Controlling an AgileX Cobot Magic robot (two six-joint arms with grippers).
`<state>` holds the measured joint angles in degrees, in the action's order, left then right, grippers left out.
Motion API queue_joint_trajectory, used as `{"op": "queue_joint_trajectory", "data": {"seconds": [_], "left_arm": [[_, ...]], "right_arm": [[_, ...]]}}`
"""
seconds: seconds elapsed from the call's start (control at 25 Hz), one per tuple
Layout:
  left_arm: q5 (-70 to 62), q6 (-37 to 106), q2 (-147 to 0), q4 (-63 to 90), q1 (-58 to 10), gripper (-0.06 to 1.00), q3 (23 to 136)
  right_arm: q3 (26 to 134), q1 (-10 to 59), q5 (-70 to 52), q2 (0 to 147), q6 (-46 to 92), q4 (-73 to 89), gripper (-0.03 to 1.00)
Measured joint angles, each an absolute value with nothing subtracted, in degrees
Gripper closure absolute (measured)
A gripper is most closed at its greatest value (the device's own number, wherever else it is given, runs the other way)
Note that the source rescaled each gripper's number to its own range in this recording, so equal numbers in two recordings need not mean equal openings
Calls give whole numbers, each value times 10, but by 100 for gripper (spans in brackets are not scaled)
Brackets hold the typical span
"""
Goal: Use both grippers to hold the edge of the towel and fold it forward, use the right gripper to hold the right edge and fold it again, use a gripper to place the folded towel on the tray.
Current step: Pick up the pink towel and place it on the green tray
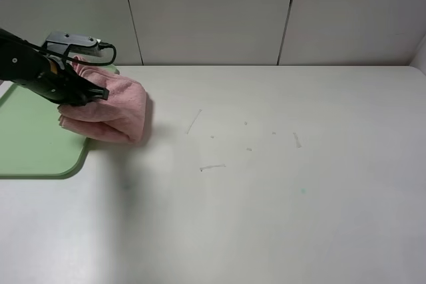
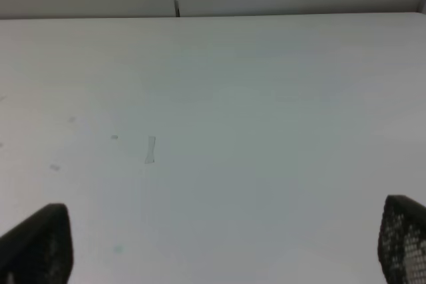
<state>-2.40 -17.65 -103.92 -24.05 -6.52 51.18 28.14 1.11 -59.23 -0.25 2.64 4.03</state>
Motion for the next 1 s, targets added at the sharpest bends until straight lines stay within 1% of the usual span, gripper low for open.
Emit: {"op": "queue_joint_trajectory", "data": {"seconds": [0.72,1.0], "left_arm": [[-30,-160,-1039,-263,75,75,512],[-30,-160,-1039,-291,113,75,512]], "right_arm": [[281,11,-592,-2,26,41,-3],[281,11,-592,-2,26,41,-3]]}}
